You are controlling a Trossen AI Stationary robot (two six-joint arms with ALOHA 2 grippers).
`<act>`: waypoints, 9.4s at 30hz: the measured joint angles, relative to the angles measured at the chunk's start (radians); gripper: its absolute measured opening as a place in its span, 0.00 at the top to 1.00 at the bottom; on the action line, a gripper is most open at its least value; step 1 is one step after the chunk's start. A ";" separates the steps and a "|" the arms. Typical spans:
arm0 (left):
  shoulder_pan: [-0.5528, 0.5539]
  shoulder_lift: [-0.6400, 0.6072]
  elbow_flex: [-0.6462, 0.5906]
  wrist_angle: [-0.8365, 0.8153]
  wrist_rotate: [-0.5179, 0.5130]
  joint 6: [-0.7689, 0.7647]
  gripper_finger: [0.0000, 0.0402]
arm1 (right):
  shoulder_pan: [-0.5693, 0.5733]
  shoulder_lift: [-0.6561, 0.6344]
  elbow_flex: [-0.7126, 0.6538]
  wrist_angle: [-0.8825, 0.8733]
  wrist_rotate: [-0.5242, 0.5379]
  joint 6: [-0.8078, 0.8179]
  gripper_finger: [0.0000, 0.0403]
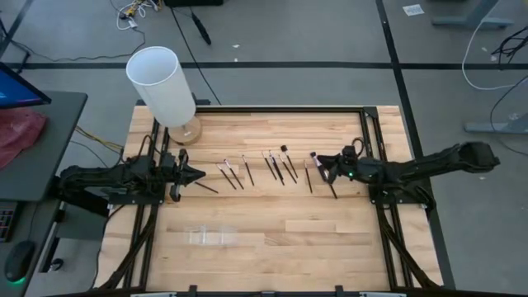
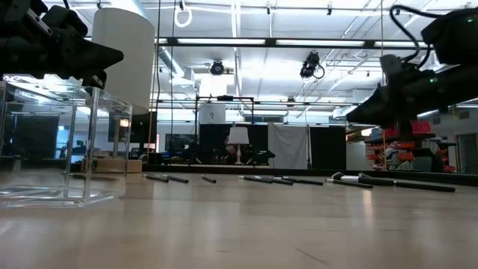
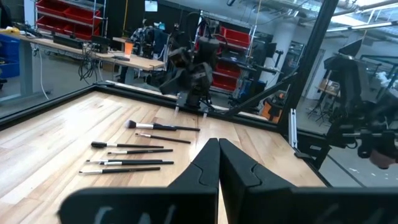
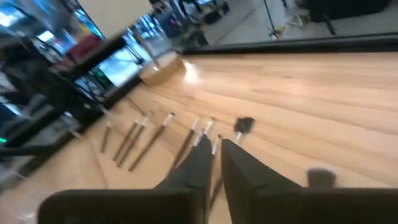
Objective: Put items in baskets/containers
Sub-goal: Put the powder brush into the transparent organizer, then put the highlighter brush into the transparent organizer
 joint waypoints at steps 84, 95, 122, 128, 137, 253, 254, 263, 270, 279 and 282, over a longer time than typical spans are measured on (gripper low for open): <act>-0.014 1.393 0.392 0.925 -0.022 0.256 0.35 | 0.031 1.011 0.870 0.728 -0.492 -0.753 0.92; -0.016 1.471 0.439 1.171 0.000 0.268 0.47 | 0.061 1.009 0.871 0.710 -0.490 -0.789 0.92; -0.214 1.017 0.539 0.258 -0.159 0.263 0.89 | 0.063 0.863 0.858 0.303 -0.489 -0.751 0.60; -0.545 0.950 0.694 -0.254 -0.448 -0.033 0.89 | 0.062 0.861 0.858 0.297 -0.489 -0.788 0.59; -1.027 1.033 0.670 -0.467 -0.918 -0.683 0.89 | 0.061 0.861 0.858 0.323 -0.487 -0.812 0.59; -0.266 1.037 0.574 -0.150 -0.436 0.141 0.85 | 0.056 0.156 0.066 0.081 0.083 -0.242 0.98; -0.259 1.039 0.574 -0.117 -0.434 0.161 0.85 | 0.056 0.155 0.067 0.167 0.061 -0.292 0.98; -0.169 1.185 0.575 0.223 -0.233 0.291 0.84 | 0.103 0.268 0.226 0.478 -0.117 -0.596 0.98; -0.091 1.385 0.574 0.559 -0.104 0.328 0.67 | 0.124 0.542 0.487 0.569 -0.298 -0.758 0.98; -0.027 1.505 0.574 1.047 0.064 0.364 0.42 | 0.124 0.818 0.730 0.819 -0.516 -0.815 0.98; -0.047 1.514 0.574 1.130 0.111 0.397 0.42 | 0.124 0.863 0.791 0.817 -0.542 -0.832 0.98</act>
